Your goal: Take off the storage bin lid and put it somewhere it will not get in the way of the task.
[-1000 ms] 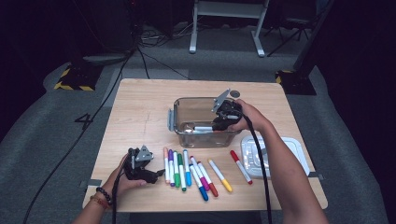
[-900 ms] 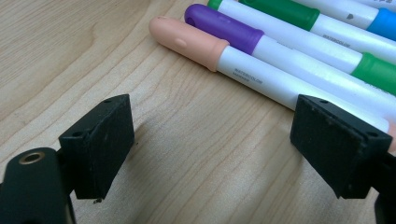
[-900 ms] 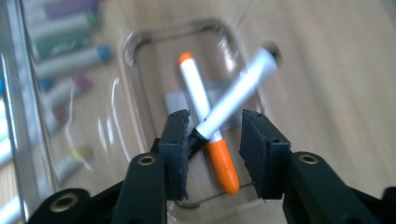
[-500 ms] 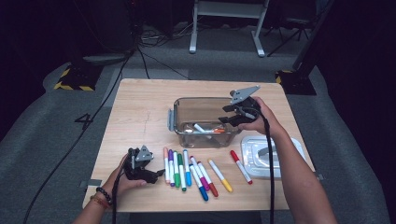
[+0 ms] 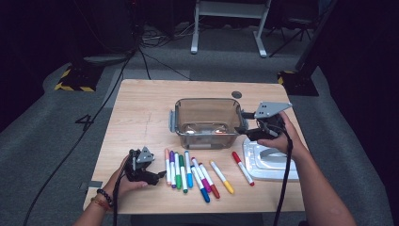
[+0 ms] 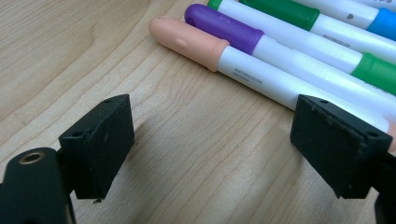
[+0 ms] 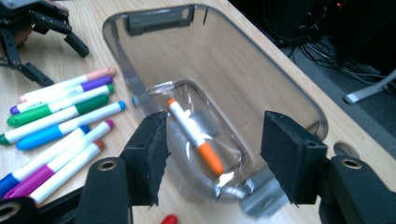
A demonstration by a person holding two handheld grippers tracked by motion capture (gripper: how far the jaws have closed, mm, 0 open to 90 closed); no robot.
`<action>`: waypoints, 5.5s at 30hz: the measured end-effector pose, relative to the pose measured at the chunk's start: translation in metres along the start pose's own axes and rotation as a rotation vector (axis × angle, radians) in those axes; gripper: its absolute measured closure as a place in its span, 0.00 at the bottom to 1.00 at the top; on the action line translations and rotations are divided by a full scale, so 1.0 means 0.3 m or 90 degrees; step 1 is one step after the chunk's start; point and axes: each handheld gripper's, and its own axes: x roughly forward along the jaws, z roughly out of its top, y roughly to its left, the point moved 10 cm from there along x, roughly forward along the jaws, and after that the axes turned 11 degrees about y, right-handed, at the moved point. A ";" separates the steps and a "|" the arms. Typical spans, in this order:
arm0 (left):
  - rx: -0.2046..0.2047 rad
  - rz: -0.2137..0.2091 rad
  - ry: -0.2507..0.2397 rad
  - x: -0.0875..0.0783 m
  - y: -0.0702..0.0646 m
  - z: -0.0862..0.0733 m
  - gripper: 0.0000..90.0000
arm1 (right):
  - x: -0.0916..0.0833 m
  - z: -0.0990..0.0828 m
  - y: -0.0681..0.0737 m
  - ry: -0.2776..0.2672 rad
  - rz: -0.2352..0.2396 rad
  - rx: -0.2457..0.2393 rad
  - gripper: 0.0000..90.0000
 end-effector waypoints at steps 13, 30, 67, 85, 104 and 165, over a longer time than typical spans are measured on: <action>0.000 0.000 0.000 0.000 0.000 0.000 0.16 | 0.014 -0.189 0.119 -0.003 0.004 0.034 0.47; 0.000 0.000 0.000 0.000 0.000 0.000 0.16 | 0.233 -0.386 0.179 0.102 0.042 0.069 0.47; 0.000 0.000 0.000 0.000 0.000 0.000 0.16 | 0.311 -0.392 0.247 0.115 0.078 0.111 0.83; 0.000 0.000 0.000 0.000 0.000 0.000 0.16 | 0.150 -0.224 0.281 -0.011 0.086 0.067 0.83; 0.000 0.000 0.000 0.000 0.000 0.000 0.16 | -0.073 -0.004 0.209 -0.092 0.056 0.006 0.83; 0.001 -0.002 0.000 0.000 0.000 0.000 0.16 | 0.439 0.110 0.022 0.224 0.146 -0.171 0.83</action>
